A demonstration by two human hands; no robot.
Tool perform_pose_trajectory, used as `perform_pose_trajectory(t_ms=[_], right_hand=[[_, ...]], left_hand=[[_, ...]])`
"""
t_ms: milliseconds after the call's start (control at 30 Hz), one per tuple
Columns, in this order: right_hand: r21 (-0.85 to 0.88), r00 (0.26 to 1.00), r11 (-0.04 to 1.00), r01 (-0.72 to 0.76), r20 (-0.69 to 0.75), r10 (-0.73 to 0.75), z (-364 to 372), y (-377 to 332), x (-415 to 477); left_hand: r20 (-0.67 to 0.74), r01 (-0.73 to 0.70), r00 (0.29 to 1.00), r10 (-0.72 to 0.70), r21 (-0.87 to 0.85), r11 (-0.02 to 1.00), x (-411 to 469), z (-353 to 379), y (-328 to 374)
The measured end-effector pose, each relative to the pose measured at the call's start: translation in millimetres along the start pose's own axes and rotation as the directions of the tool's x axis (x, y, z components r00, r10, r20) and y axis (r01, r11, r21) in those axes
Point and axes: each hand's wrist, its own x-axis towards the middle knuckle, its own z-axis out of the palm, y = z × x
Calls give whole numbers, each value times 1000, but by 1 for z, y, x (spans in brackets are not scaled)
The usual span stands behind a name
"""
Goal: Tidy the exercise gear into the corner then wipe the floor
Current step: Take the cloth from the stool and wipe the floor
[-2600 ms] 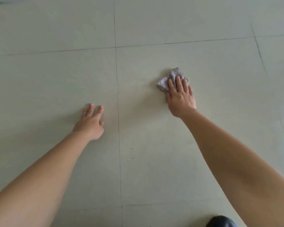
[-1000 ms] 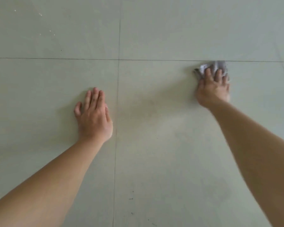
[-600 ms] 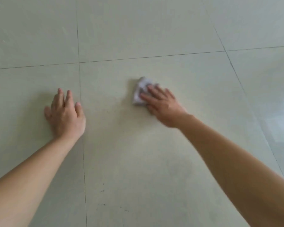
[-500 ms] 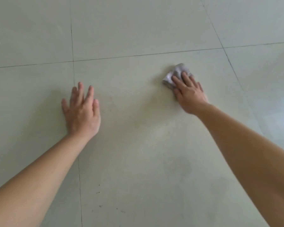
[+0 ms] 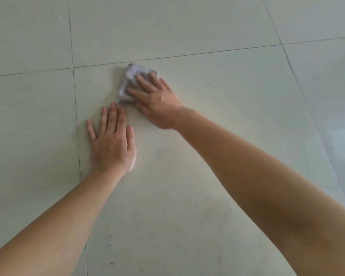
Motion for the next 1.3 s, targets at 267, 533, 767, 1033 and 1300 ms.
perform_pose_trajectory(t_ms=[267,533,767,1033,1300], right_hand=[[103,851,855,-508,-88,517,-11,114,-132],[116,893,892,-436,-63,445,33,-22,-185],[-4,995,997,77,57,-76,59,-45,-244],[119,714,712,-692,-39,700,35,7,-276],[21,995,994,-104,-3,104,98,-112,-342]], left_hand=[[56,-34,998,37,-66,997,0,-8,-1],[42,-33,998,38,-95,995,-57,-20,-30],[74,-82,993,91,-121,989,-102,-25,-28],[231,-178,955,185,-52,983,-128,-22,1],[159,-167,972,173,-48,985,-132,-21,8]])
